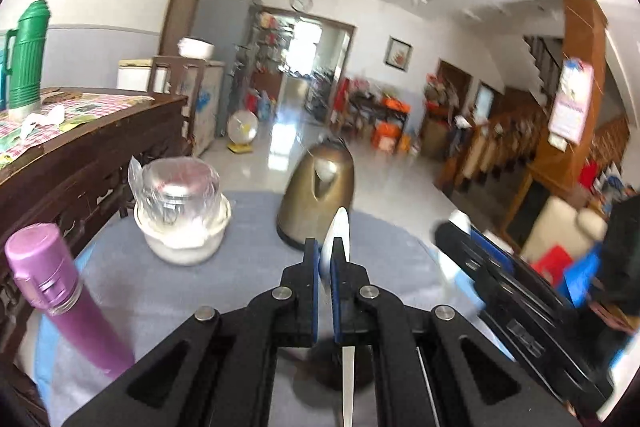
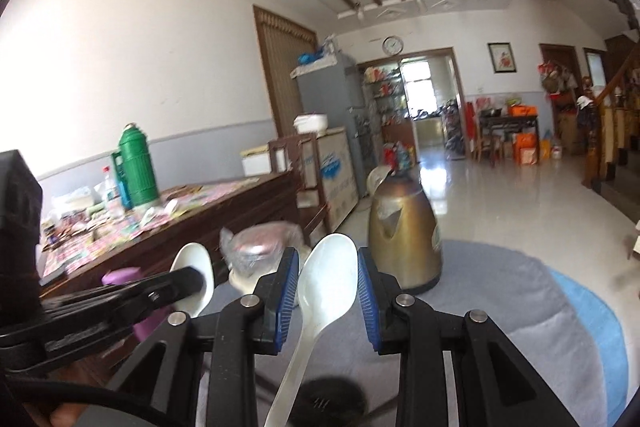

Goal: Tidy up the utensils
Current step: 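Carry both held spoons over the grey cup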

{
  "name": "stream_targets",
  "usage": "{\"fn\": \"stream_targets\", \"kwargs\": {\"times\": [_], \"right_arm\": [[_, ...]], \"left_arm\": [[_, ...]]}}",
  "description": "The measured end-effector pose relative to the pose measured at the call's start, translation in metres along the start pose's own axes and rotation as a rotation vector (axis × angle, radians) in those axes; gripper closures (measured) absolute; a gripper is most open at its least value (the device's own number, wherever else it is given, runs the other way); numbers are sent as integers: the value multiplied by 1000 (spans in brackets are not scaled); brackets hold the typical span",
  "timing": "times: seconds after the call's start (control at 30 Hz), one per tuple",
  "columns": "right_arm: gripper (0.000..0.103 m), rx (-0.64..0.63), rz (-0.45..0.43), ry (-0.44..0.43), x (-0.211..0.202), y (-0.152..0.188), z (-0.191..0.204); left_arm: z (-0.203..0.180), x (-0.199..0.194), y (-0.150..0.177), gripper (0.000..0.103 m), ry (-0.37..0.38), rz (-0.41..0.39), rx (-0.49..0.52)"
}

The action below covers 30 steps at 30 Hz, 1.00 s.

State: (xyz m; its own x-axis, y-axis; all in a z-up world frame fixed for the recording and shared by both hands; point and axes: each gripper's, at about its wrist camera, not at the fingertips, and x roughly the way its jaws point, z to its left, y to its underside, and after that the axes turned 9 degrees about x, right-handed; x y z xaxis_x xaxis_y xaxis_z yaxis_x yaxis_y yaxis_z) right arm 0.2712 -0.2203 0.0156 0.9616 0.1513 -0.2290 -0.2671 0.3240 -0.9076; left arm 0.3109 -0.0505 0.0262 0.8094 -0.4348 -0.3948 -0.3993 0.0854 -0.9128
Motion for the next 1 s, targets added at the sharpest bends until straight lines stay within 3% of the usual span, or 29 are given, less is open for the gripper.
{"fn": "stream_targets", "kwargs": {"times": [0.23,0.33,0.4,1.0], "right_arm": [[72,27,-23,55,9,-6,-17],[72,26,-22,70,11,-5,-24],[72,27,-21,78,12,-5,-28],[72,58,-31,103,16,-6,-35]], "left_arm": [[-6,50,14,98,-63,-31,-34],[-16,57,22,97,-140,-74,37],[-18,58,23,97,-154,-88,57],[-16,52,31,97,-46,-96,94]]}}
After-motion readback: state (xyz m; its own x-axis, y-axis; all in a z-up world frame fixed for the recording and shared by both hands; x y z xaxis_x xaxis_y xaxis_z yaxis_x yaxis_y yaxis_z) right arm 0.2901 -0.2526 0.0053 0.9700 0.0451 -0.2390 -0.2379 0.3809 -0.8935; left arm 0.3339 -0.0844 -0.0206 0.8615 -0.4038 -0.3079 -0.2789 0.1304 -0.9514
